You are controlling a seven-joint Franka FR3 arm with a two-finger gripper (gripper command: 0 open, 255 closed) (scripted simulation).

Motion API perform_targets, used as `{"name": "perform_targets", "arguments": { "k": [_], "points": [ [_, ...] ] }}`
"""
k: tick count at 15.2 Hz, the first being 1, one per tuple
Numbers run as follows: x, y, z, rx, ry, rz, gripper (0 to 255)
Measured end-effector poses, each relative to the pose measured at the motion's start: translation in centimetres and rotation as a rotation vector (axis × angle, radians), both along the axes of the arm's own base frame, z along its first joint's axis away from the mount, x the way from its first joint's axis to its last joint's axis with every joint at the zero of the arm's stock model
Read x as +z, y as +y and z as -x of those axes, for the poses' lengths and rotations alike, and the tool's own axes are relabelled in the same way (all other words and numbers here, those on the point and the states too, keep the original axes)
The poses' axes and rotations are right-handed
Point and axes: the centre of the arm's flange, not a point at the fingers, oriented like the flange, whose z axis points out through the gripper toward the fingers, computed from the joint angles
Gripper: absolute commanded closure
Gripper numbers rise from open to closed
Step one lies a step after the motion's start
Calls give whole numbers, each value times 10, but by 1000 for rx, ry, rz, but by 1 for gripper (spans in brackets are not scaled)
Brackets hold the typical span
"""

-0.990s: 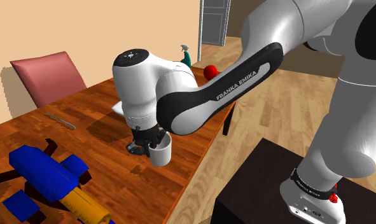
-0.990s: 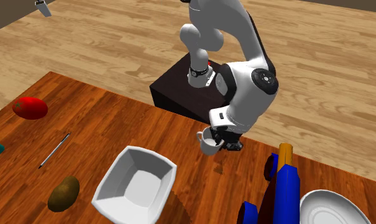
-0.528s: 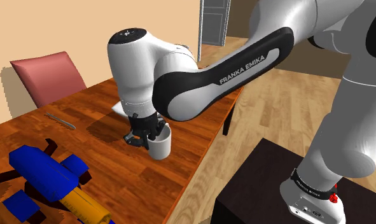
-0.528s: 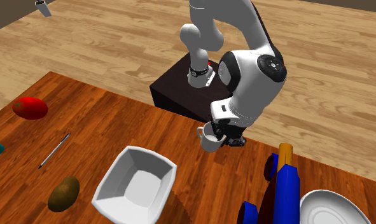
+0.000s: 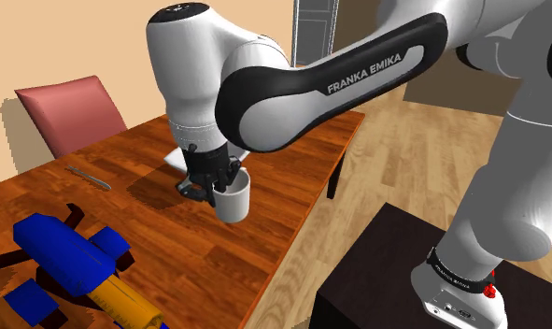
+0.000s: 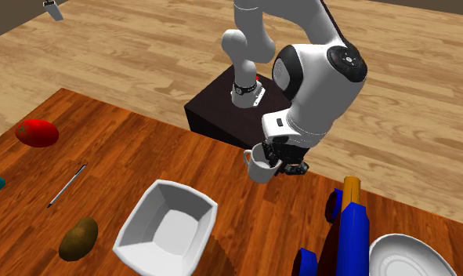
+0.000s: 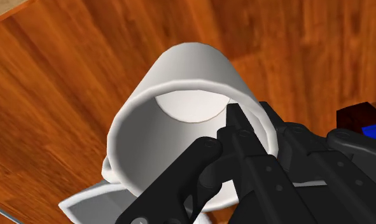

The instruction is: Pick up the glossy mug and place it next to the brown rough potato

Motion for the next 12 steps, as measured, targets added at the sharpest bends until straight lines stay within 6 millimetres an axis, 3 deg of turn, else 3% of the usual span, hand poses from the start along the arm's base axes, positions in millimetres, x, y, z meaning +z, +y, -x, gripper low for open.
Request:
{"name": "perform_targets", "arguments": {
  "k": [10, 12],
  "points": [
    [53, 1, 0, 0, 0, 0, 255],
    [58, -13, -11, -1, 0, 0, 255]
  ]
}}
